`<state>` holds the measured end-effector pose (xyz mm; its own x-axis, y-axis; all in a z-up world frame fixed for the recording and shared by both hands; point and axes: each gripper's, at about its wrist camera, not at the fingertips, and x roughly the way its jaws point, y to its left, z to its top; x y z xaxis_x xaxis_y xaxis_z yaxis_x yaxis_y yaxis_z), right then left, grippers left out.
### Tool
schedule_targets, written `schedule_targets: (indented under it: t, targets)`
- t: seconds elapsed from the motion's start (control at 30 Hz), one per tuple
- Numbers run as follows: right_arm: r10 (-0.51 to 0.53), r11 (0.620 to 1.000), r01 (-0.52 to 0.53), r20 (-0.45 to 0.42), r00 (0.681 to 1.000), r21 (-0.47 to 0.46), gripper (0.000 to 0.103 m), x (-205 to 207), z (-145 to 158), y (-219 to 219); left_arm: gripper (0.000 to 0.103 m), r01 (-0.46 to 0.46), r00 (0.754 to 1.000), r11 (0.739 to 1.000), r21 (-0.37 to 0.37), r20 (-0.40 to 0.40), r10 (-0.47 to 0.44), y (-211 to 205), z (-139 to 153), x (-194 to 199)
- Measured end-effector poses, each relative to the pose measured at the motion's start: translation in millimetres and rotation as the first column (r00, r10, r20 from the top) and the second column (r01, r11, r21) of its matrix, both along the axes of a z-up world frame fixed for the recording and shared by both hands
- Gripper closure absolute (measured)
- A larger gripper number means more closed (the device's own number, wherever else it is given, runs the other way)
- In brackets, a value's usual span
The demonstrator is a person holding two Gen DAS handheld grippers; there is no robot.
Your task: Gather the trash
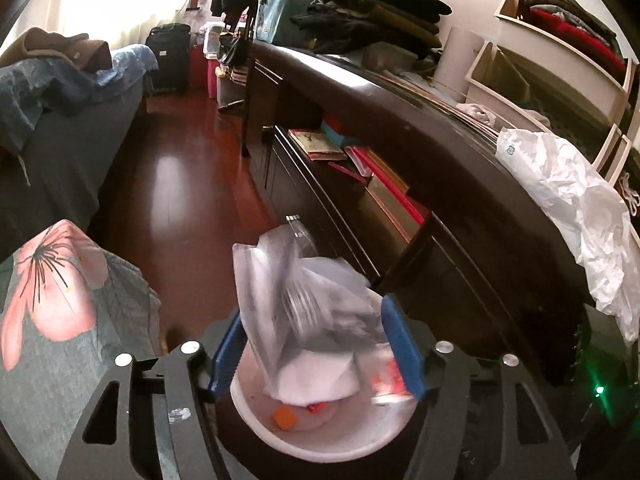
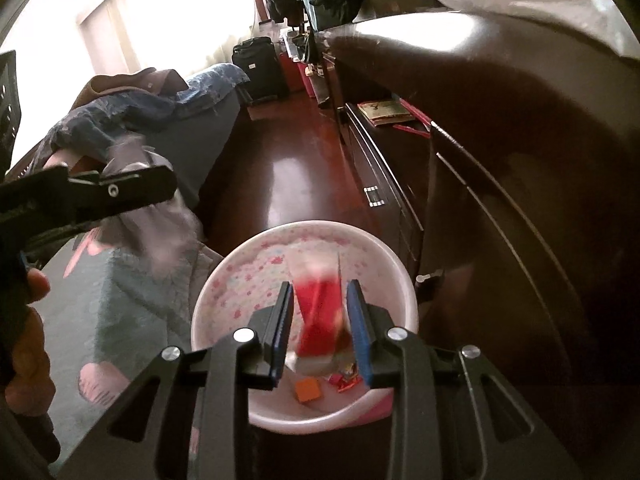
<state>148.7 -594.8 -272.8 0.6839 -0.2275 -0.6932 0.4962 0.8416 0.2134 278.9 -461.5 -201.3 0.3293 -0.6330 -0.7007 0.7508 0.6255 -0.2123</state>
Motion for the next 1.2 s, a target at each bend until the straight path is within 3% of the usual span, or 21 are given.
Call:
schedule_targets:
  t: [0.1,0.47,0.77,0.9,1.13,1.2]
  targets:
    - [0.002,1.000,-0.002,-0.003,1.000,0.008,0.066,2.5,-5.0,-1.0,0.021,-0.017,1.000,1.000,-0.023,0.007,0.017,1.0,2.0,2.1]
    - [0.019,1.000,-0.019,-0.005,1.000,0.010,0.059,-7.5,3.0,11.8,0.017,-0.048,0.998,0.998,-0.033,0.040,0.050,14.2,17.2,-5.2]
    - [0.106,0.993,-0.105,0.030,0.994,-0.046,0.031,-30.1,41.1,63.2,0.011,-0.167,0.981,0.986,0.006,0.104,0.166,72.4,39.8,-24.9]
    - [0.171,0.984,-0.169,0.042,0.984,-0.056,0.021,-35.3,52.4,92.8,0.007,-0.270,0.956,0.962,0.035,0.125,0.264,116.4,42.0,-30.4]
    - [0.313,0.947,-0.311,0.016,0.949,-0.074,0.019,-29.9,60.7,155.3,0.004,-0.461,0.885,0.880,0.114,0.134,0.446,206.8,29.9,-14.0]
    - [0.347,0.935,-0.345,0.010,0.938,-0.081,0.019,-26.9,62.5,172.4,0.004,-0.483,0.875,0.865,0.138,0.111,0.471,229.6,24.6,-4.1]
